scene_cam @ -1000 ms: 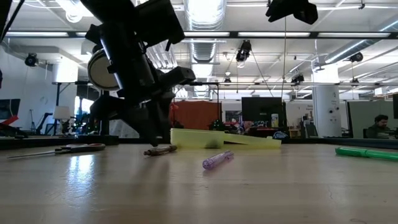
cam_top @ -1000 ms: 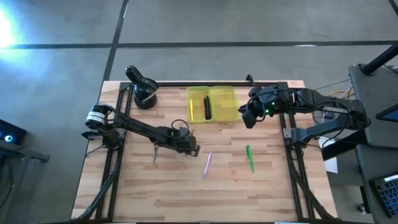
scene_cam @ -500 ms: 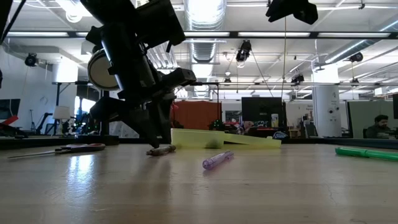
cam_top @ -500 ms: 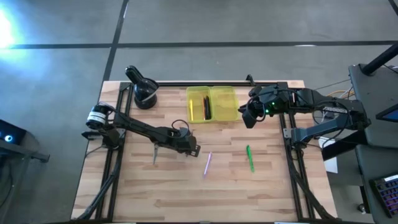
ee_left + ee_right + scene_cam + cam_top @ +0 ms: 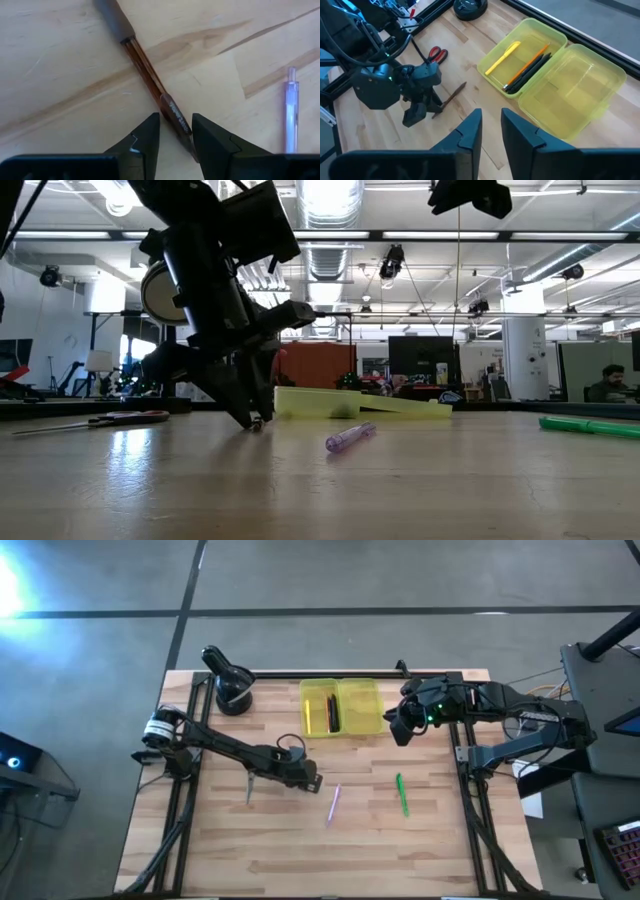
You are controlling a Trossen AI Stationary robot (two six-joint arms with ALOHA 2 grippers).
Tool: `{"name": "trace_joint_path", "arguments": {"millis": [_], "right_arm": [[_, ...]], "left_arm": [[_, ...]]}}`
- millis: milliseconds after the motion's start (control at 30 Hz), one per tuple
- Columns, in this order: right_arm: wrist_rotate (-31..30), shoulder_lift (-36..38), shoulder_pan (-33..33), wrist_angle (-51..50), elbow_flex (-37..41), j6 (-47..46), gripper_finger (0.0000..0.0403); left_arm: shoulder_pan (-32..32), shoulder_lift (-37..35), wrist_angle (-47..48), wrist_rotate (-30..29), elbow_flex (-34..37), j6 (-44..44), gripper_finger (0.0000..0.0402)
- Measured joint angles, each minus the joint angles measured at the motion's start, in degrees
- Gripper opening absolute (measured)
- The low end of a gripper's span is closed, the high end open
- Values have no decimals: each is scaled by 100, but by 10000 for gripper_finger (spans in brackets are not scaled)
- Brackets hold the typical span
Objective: Pick & place school supplies into a supply box
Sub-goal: Put the brown pen into the yellow supply box
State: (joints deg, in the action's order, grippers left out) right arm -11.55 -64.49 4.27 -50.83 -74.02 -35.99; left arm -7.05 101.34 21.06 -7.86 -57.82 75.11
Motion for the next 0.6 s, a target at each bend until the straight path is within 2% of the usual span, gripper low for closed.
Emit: {"name": "trace_joint_path", "arguments": {"millis": [333, 600], "right_arm": [[0, -2, 0, -2, 0, 17, 68], [-4, -2, 0, -4, 0, 19, 73]], "left_arm": [[0, 120, 1, -33, -13, 240, 92], [0, 127, 72, 14, -15, 152, 20]]}}
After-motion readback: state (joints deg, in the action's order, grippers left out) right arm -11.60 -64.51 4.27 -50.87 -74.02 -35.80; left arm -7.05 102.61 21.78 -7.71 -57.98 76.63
